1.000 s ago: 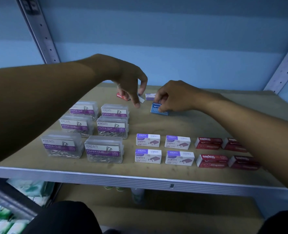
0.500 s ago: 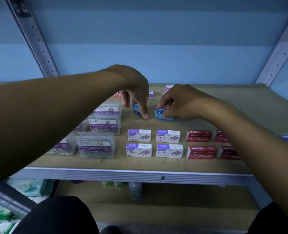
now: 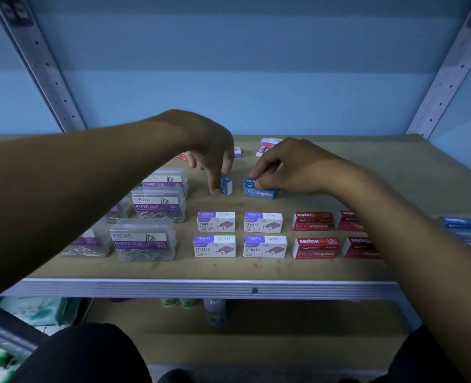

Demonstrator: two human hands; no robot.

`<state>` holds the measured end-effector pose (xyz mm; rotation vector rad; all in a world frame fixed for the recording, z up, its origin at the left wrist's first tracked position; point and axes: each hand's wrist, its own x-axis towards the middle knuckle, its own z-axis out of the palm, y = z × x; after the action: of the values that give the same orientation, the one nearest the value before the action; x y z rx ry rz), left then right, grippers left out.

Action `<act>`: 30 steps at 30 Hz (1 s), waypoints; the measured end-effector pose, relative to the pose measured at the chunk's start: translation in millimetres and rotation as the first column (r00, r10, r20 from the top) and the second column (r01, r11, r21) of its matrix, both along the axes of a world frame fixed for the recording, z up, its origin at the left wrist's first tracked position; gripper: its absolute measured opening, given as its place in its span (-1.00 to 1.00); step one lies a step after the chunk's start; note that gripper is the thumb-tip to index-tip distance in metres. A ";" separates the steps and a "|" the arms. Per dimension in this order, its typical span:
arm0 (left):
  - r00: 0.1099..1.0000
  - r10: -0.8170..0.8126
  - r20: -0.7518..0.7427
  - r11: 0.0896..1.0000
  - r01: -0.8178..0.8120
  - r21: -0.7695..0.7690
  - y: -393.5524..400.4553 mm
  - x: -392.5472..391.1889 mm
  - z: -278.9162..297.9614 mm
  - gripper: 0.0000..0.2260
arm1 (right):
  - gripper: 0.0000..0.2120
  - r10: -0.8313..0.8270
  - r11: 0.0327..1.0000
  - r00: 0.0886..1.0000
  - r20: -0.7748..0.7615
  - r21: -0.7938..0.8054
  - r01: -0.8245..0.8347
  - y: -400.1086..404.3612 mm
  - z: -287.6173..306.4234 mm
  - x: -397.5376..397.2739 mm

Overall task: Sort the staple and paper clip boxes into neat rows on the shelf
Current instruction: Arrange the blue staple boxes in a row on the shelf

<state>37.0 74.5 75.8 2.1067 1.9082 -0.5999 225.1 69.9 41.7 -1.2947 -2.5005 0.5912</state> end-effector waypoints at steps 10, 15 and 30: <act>0.953 -0.257 0.157 0.907 0.182 0.380 -6.0 -8.5 -6.4 -0.82 | -0.82 -0.025 0.999 0.999 0.038 0.046 0.024 -0.7 -0.1 -0.9; 0.916 -0.251 0.313 0.871 0.073 0.486 -6.0 -14.6 5.8 -0.78 | -0.82 -0.040 0.999 0.999 0.013 0.026 0.040 -1.8 -1.1 3.7; 0.958 -0.175 0.228 0.956 0.110 0.271 -14.1 -32.1 -9.9 -0.81 | -0.81 -0.034 0.997 0.999 0.039 0.067 0.032 -1.5 -2.7 3.6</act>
<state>4.9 60.4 65.8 2.3629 1.7818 -0.1040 228.7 68.4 39.1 -1.3334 -2.5032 0.4747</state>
